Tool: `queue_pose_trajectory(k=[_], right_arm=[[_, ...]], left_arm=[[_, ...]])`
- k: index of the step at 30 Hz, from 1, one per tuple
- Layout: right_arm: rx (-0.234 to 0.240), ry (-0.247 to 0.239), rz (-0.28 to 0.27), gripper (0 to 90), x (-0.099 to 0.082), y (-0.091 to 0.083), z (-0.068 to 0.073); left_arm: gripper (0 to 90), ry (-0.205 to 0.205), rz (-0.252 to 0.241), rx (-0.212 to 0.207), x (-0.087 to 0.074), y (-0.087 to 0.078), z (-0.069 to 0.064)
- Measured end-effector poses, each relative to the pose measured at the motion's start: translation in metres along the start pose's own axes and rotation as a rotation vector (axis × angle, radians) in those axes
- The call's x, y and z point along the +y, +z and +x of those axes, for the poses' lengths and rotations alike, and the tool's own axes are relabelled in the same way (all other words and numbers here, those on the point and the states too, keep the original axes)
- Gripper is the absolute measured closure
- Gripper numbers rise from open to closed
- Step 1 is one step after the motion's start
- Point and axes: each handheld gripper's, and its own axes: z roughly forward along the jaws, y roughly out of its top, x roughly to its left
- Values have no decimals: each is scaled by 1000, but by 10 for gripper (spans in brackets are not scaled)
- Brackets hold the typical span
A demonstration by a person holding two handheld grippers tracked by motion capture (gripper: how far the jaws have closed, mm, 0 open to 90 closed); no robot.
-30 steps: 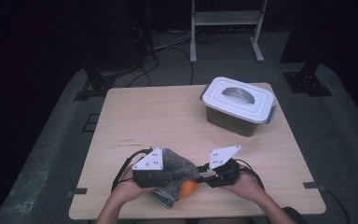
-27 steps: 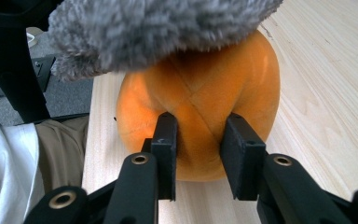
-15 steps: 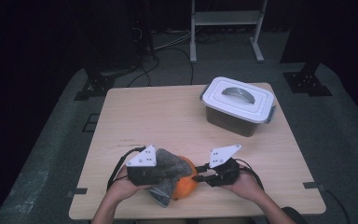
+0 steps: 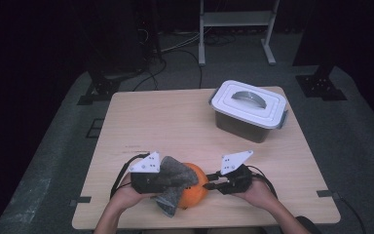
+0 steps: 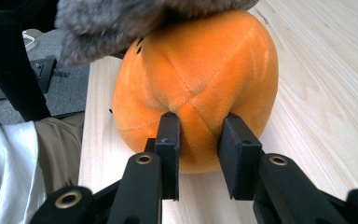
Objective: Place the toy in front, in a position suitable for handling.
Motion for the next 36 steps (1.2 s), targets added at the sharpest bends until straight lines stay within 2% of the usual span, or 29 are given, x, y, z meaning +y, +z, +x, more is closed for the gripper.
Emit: queue_pose_trajectory(k=[1,3,8,9,11,12,13,16,17,21,22,23,25,29,32,33,36], right_arm=[[-2,8,5,692,-2,-1,-1],[3,16,5,684,-3,-1,-3],[-2,7,11,583,-3,-3,-1],[-2,6,12,544,-4,-4,0],[17,35,5,431,-3,-6,1],[17,35,5,431,-3,-6,1],[34,53,-7,361,-2,-6,0],[37,65,-24,334,1,-4,1],[29,59,-10,310,2,-1,1],[22,62,-1,343,1,4,1],[22,66,-3,384,0,4,1],[16,42,-1,484,1,3,2],[15,15,8,514,2,1,4],[8,-6,12,534,0,-2,4],[4,-20,15,538,-1,-4,4],[-6,-33,23,543,-2,-7,4],[-9,-39,24,543,-2,-9,3]], left_arm=[[767,-34,-12,-7,-7,-1,5],[767,-44,-17,-17,-9,0,6],[768,-38,-3,-36,-9,7,2],[768,-38,-5,-44,-9,9,1],[768,-30,1,-61,-8,14,-2],[768,-30,1,-61,-8,14,-2],[768,-17,10,-74,-6,17,-4],[768,-5,18,-92,-4,22,-9],[768,5,25,-97,-3,24,-11],[768,9,25,-89,-2,24,-10],[768,5,21,-84,-2,22,-9],[769,0,14,-80,-2,18,-6],[769,-6,7,-72,-3,15,-4],[768,-13,9,-53,-5,10,-1],[768,-27,6,-28,-9,5,3],[768,-34,9,-7,-10,1,6],[768,-48,7,12,-13,-2,9]])
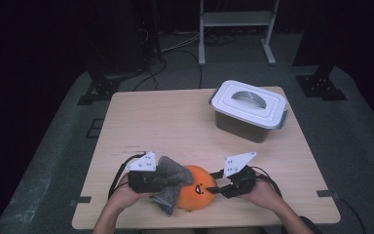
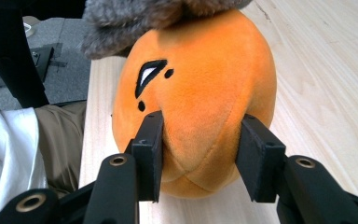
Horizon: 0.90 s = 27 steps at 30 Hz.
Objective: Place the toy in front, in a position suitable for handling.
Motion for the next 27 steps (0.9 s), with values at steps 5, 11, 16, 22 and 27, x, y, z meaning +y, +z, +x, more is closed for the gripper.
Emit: queue_pose_trajectory(k=[5,11,16,22,27], right_arm=[[35,88,-15,395,-1,-1,-7],[87,193,-40,279,2,-1,-19],[133,239,-11,246,1,9,-24],[144,220,-20,467,1,10,-27],[46,56,-19,522,20,3,-19]], left_arm=[[768,-12,13,-34,-3,7,0],[768,13,32,-90,-1,12,-6],[768,20,43,-98,1,14,-9],[771,2,-5,-68,6,7,-3],[770,14,-66,-16,23,-8,2]])
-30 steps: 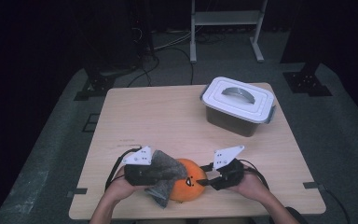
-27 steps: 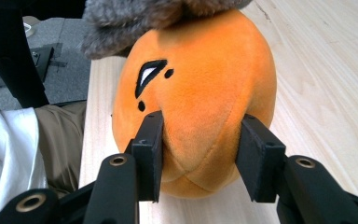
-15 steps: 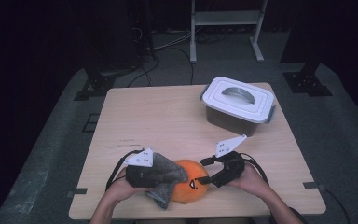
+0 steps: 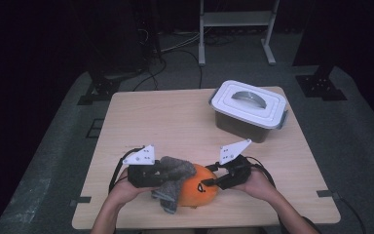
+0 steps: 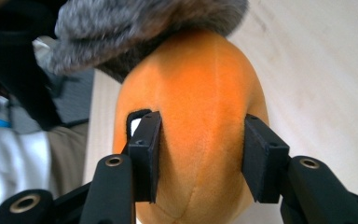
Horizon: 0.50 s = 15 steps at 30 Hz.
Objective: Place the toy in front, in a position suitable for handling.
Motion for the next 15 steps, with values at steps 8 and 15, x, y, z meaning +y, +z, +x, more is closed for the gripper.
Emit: queue_pose_trajectory(k=[8,15], right_arm=[[-19,-98,-3,516,4,1,4],[-12,4,8,315,-9,-5,1]], left_arm=[[769,-45,77,36,-5,9,11],[769,-85,63,-28,-20,17,5]])
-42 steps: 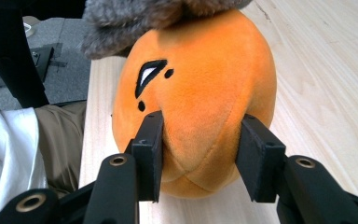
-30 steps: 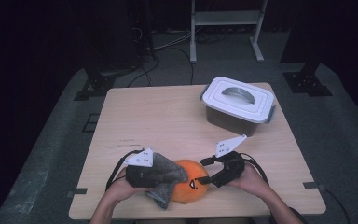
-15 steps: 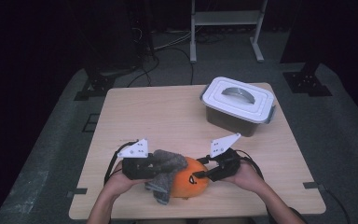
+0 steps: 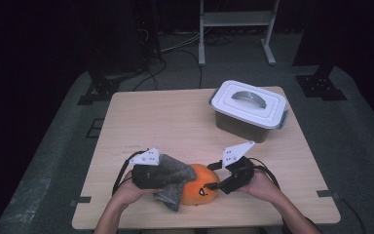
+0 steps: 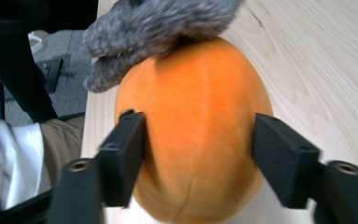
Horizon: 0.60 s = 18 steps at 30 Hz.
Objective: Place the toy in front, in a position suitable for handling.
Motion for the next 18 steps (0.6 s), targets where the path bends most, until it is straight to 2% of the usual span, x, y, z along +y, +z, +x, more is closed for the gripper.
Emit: queue_pose_trajectory(k=[1,2,3,4,6,9,10,11,12,13,18], right_arm=[[3,35,-4,282,0,-2,2],[4,36,-1,270,0,-1,2],[1,30,10,257,0,1,3],[5,31,15,249,0,3,3],[14,42,22,261,-2,10,2],[13,18,13,376,-5,12,4],[13,18,13,376,-5,12,4],[8,-2,10,424,-7,9,5],[7,-9,10,432,-8,9,5],[6,-12,11,438,-10,7,5],[9,-13,8,442,-15,3,5]], left_arm=[[770,6,8,-12,1,0,-2],[769,6,8,-12,1,0,-2],[770,12,13,-42,3,1,-6],[770,20,17,-56,4,3,-8],[769,23,21,-59,5,3,-9],[770,30,15,-42,7,0,-7],[771,30,15,-42,7,0,-7],[771,26,10,-22,7,-6,-3],[771,26,10,-22,7,-6,-3],[771,22,25,9,6,-11,0],[770,-10,35,30,-4,-20,6]])
